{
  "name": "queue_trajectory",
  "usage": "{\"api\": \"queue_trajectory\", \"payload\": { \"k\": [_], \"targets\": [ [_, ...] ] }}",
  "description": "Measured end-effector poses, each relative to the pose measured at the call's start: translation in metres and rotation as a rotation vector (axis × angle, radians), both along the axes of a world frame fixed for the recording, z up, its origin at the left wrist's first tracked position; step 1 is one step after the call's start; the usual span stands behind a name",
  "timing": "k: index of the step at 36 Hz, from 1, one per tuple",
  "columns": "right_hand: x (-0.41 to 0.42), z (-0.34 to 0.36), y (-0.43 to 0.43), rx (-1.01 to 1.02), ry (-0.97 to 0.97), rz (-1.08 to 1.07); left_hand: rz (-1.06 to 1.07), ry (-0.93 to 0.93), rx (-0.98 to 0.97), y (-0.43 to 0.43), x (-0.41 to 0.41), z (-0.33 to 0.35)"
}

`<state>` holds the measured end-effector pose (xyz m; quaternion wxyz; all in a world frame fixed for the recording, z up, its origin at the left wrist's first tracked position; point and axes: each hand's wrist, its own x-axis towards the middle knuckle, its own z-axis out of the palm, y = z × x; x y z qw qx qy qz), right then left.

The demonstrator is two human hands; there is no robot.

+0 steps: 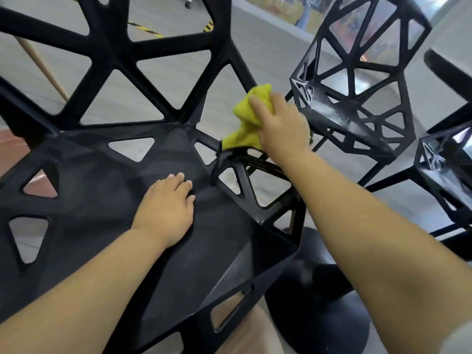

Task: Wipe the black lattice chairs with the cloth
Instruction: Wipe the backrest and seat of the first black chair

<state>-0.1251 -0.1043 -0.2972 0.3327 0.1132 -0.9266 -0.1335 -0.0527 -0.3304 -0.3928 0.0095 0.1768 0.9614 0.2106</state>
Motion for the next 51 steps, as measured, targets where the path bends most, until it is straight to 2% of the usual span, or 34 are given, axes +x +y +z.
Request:
{"api": "queue_trajectory", "payload": {
  "k": [5, 7, 9, 13, 18, 31, 41, 48, 51],
  "targets": [
    [-0.033, 0.023, -0.024, -0.054, -0.148, -0.195, 0.03, 0.014, 0.04, -0.003, -0.003, -0.003],
    [-0.033, 0.019, -0.024, -0.002, -0.101, -0.074, 0.037, 0.027, 0.054, -0.004, -0.004, -0.005],
    [-0.027, 0.007, -0.011, 0.139, -0.015, 0.085, 0.044, 0.032, 0.064, -0.004, -0.005, -0.006],
    [0.024, -0.016, 0.014, 0.257, -0.132, 0.172, 0.052, 0.042, 0.053, -0.004, -0.005, -0.006],
    [0.075, -0.023, 0.015, 0.026, -0.302, -0.052, 0.054, 0.035, 0.054, -0.004, -0.005, -0.006],
    [0.15, -0.058, -0.048, -0.505, -0.254, -0.246, 0.047, 0.011, 0.066, -0.003, -0.003, -0.001],
    [0.168, -0.067, -0.061, -0.644, -0.326, -0.225, 0.04, 0.17, 0.042, -0.01, 0.004, -0.001],
    [0.171, -0.059, -0.066, -0.673, -0.417, -0.324, -0.009, 0.084, -0.05, -0.032, 0.031, 0.01],
    [0.173, -0.052, -0.071, -0.695, -0.519, -0.367, -0.03, 0.0, -0.11, -0.048, 0.048, 0.021]
  ]
}}
